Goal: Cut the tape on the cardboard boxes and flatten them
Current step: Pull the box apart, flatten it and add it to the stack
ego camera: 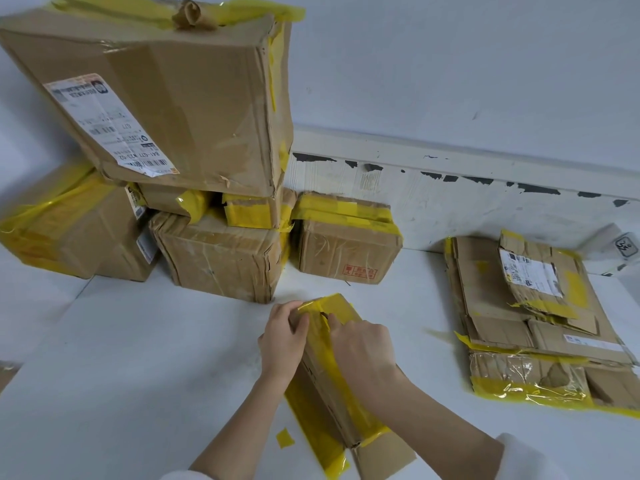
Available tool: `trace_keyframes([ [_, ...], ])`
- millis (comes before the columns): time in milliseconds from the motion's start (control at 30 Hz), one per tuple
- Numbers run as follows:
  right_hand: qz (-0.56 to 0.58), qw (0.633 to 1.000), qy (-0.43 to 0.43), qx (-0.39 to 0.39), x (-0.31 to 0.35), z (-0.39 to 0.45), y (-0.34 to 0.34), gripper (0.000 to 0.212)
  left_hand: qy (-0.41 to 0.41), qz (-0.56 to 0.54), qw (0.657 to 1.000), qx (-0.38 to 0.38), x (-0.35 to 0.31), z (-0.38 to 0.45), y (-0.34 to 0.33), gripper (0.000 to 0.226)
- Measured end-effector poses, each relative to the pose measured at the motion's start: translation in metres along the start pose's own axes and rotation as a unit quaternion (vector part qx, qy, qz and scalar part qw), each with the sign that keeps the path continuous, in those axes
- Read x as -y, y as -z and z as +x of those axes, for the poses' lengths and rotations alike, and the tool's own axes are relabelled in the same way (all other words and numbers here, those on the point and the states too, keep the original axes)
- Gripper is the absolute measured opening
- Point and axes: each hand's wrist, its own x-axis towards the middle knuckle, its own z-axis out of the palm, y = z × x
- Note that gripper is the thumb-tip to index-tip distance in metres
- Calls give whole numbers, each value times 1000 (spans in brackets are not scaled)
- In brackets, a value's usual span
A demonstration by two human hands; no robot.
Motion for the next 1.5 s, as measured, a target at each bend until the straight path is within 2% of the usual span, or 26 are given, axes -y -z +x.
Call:
trace_keyframes([
  [267, -9, 1000, 10, -5, -3, -12, -3, 53, 7, 47, 998, 28, -4, 1, 3, 26],
  [400, -4, 1000, 8, 29, -6, -22, -6, 41, 19, 61, 997, 35, -5, 3, 5, 27],
  [533, 7, 999, 4, 41, -11, -43, -18, 57, 23, 71, 996, 50, -5, 5, 5, 26],
  [800, 26, 996, -15, 85, -21, -81, -22, 54, -6, 120, 991, 62, -1, 8, 5, 26],
  [1133, 77, 989, -52, 113, -27, -139, -37, 69, -35, 138, 988, 59, 0, 8, 4, 23],
  [1233, 94, 990, -84, 68, -30, -145, -38, 83, -44, 163, 984, 60, -2, 7, 7, 24],
  [1333, 41, 996, -83, 3, -49, -137, -41, 87, -56, 227, 972, 36, 5, -5, 18, 35],
  [1367, 35, 997, -67, -8, -55, -132, -39, 89, -58, 261, 963, 24, 10, -13, 24, 40],
  [1433, 49, 998, -6, 25, -71, -115, -43, 90, -52, 320, 946, 14, 19, -31, 40, 47],
  [1500, 57, 998, 23, 3, -89, -100, -54, 89, -76, 365, 928, -4, 27, -43, 56, 47],
])
